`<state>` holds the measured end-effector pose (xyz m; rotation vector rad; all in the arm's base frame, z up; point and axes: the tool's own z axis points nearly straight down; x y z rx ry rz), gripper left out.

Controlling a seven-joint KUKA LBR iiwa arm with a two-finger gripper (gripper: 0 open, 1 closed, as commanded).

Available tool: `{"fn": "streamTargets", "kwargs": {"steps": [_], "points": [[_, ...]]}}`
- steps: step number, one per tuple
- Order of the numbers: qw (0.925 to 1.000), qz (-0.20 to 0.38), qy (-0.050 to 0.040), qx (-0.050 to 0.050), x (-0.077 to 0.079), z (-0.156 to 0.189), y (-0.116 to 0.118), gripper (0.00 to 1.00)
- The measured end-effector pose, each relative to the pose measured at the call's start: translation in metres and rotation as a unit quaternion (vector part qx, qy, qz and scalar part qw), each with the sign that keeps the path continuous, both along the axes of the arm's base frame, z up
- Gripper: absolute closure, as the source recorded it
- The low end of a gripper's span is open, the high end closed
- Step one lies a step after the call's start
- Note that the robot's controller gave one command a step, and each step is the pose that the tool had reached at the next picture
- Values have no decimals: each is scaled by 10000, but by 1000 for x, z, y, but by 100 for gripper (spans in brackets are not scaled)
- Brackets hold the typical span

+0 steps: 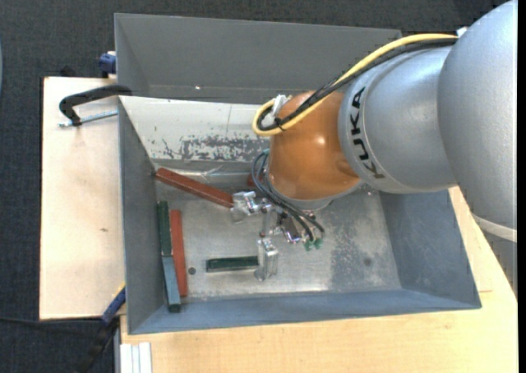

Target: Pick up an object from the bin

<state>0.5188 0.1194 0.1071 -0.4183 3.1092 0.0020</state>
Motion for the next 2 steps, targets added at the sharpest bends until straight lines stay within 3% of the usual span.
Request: {"fn": "streamTargets", "kwargs": {"steps": [1,2], "points": [[9994,-352,25,-3,-20,-30,-10,100],[9994,-350,24,-3,-20,-30,-10,100]]}}
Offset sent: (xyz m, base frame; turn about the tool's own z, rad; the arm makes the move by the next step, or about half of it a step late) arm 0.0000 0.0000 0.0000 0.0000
